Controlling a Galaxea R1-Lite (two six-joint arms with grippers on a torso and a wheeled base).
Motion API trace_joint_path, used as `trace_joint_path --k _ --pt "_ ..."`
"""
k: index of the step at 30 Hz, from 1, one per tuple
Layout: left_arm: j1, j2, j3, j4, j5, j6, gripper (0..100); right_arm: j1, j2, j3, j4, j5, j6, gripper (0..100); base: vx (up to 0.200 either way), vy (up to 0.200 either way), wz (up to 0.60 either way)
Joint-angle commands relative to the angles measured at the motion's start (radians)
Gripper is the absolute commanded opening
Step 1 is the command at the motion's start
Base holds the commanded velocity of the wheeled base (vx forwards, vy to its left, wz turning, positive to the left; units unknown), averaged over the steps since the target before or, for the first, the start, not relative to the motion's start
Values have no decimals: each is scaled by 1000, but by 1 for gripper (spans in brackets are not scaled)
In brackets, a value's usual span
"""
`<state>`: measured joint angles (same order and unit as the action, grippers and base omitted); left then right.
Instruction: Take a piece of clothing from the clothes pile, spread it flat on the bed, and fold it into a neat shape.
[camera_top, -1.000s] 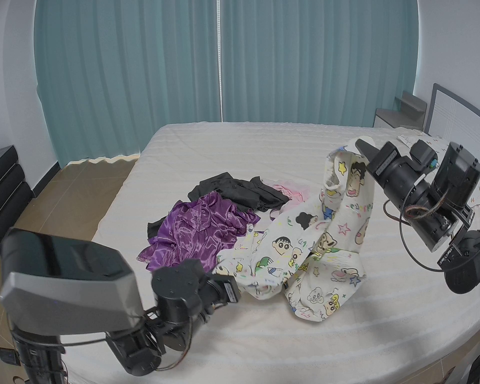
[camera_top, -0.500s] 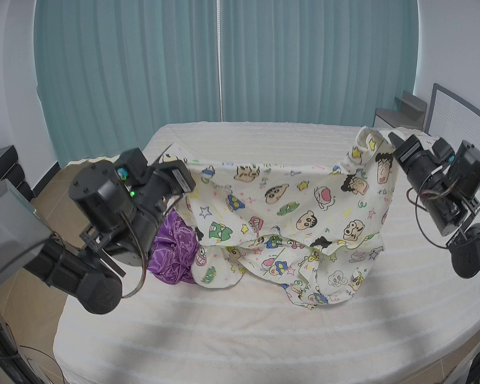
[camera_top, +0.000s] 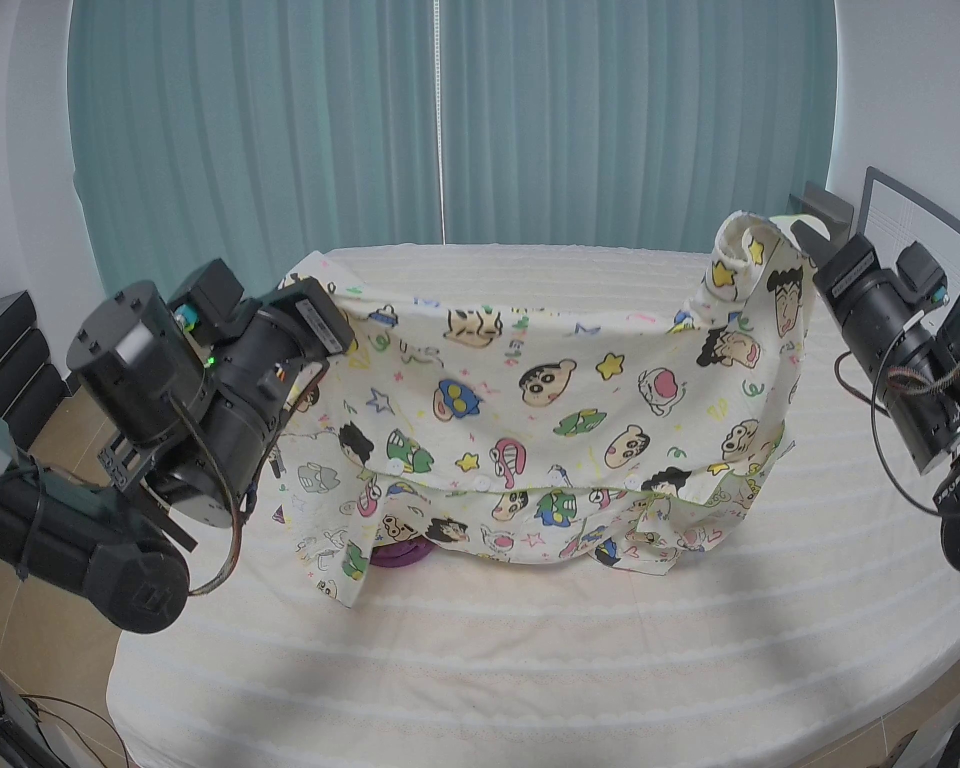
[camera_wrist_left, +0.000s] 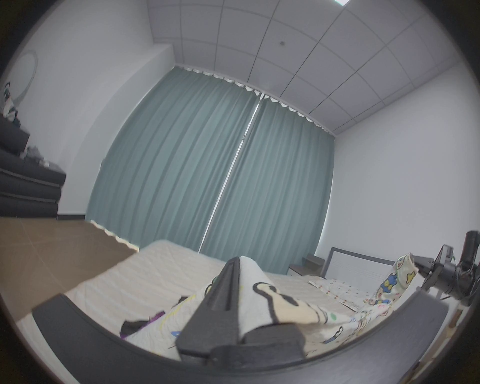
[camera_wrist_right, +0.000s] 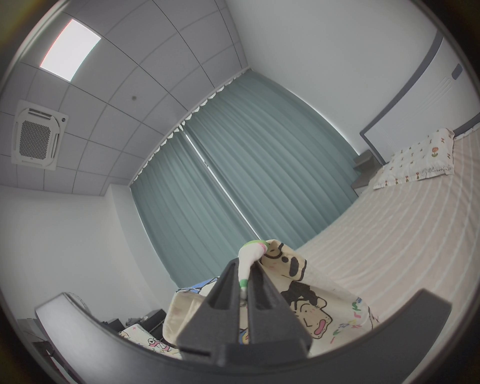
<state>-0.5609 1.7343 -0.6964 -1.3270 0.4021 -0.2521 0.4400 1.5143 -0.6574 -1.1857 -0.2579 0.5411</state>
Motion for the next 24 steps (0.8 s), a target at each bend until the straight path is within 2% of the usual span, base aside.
trace_joint_path --k 1,5,14,19,24 --pt "-21 -1 112 0 0 -75 0 39 1 78 -3 -3 28 0 0 0 0" --pt "-37 1 144 -1 0 -141 0 68 -2 107 -3 -8 56 0 -200 0 0" --pt "-88 -10 193 -1 1 -144 0 78 -63 148 8 -8 96 0 -200 0 0" --pt "-91 -44 193 -1 1 -142 0 83 -123 151 9 -8 94 0 -200 0 0" --pt "-91 -105 196 3 1 -144 0 118 -204 177 11 5 91 0 0 0 0"
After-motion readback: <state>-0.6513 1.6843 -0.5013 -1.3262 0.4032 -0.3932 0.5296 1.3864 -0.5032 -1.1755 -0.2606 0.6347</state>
